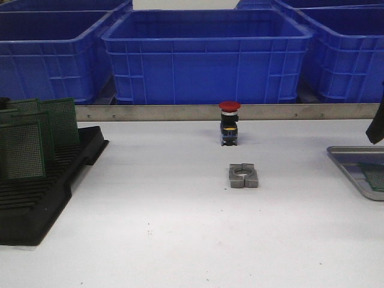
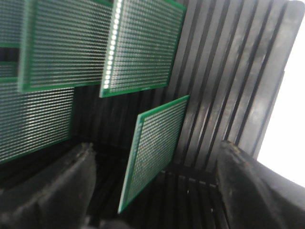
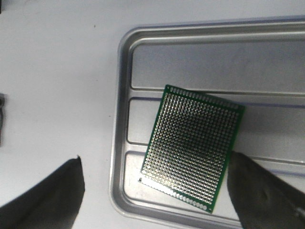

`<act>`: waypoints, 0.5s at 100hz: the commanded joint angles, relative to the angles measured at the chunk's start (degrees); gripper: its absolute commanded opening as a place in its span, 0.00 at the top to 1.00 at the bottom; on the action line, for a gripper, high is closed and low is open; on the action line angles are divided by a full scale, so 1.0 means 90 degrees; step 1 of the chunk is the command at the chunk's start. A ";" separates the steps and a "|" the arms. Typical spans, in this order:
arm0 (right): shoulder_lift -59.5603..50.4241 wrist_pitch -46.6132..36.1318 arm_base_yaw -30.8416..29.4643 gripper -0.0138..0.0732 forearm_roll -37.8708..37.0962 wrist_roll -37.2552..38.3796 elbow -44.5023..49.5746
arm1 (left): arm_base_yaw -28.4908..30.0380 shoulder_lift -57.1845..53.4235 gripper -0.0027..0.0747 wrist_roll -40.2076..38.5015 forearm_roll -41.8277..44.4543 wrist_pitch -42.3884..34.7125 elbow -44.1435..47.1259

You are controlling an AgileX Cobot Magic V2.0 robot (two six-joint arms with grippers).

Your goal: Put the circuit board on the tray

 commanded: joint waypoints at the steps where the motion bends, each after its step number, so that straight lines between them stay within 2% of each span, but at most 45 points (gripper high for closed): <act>1: -0.0272 0.0005 -0.0043 0.12 0.0103 -0.0068 -0.0174 | -0.0028 -0.0094 0.39 -0.0045 -0.0154 -0.0033 -0.0172; 13: -0.0272 0.0005 -0.0043 0.12 0.0103 -0.0068 -0.0174 | -0.0028 0.0075 0.59 -0.0045 0.0217 0.0009 -0.0172; 25: -0.0248 0.0005 -0.0043 0.12 0.0103 -0.0068 -0.0174 | -0.0028 0.0089 0.89 -0.0045 0.0323 -0.0006 -0.0172; 30: -0.0239 0.0005 -0.0043 0.12 0.0103 -0.0068 -0.0174 | -0.0028 0.0089 0.98 -0.0045 0.0323 -0.0006 -0.0172; 44: -0.0218 0.0005 -0.0043 0.12 0.0103 -0.0068 -0.0174 | -0.0028 0.0089 0.99 -0.0045 0.0309 0.0225 -0.0202; 50: -0.0218 0.0005 -0.0043 0.12 0.0103 -0.0068 -0.0174 | -0.0028 0.0089 0.99 -0.0045 0.0309 0.0635 -0.0321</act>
